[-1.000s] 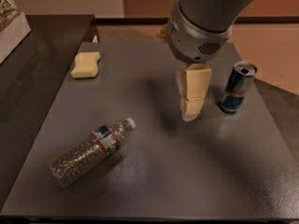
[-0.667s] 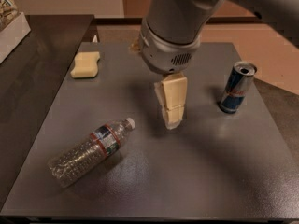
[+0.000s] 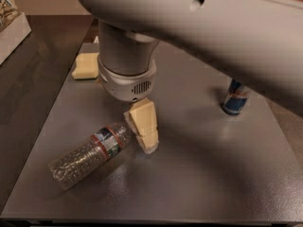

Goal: Place water bottle upright

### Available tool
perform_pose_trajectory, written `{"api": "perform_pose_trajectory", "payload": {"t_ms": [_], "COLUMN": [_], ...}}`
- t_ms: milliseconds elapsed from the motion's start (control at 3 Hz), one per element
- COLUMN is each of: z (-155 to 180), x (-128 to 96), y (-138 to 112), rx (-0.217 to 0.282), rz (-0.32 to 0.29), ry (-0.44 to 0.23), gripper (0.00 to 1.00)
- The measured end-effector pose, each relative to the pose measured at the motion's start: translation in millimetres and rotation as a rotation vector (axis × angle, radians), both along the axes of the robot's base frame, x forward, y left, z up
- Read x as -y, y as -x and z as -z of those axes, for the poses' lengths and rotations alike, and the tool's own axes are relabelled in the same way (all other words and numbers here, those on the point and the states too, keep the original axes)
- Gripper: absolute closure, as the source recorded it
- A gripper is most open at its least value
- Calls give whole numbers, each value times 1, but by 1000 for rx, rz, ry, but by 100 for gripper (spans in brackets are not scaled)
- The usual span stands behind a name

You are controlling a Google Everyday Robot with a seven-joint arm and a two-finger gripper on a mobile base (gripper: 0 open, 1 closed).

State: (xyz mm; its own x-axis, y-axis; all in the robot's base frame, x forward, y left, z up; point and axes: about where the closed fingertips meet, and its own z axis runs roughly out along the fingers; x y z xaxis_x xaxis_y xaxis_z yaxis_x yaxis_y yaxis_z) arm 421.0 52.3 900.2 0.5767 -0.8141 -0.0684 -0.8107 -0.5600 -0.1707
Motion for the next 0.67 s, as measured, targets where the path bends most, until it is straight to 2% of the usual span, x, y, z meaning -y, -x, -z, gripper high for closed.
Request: {"api": "perform_pose_trajectory", "payload": {"t_ms": [667], "z": [30], "x": [-40], "y": [28], "rx": [-50], "rz": [-73], "ry": [39], "gripper": [0]}}
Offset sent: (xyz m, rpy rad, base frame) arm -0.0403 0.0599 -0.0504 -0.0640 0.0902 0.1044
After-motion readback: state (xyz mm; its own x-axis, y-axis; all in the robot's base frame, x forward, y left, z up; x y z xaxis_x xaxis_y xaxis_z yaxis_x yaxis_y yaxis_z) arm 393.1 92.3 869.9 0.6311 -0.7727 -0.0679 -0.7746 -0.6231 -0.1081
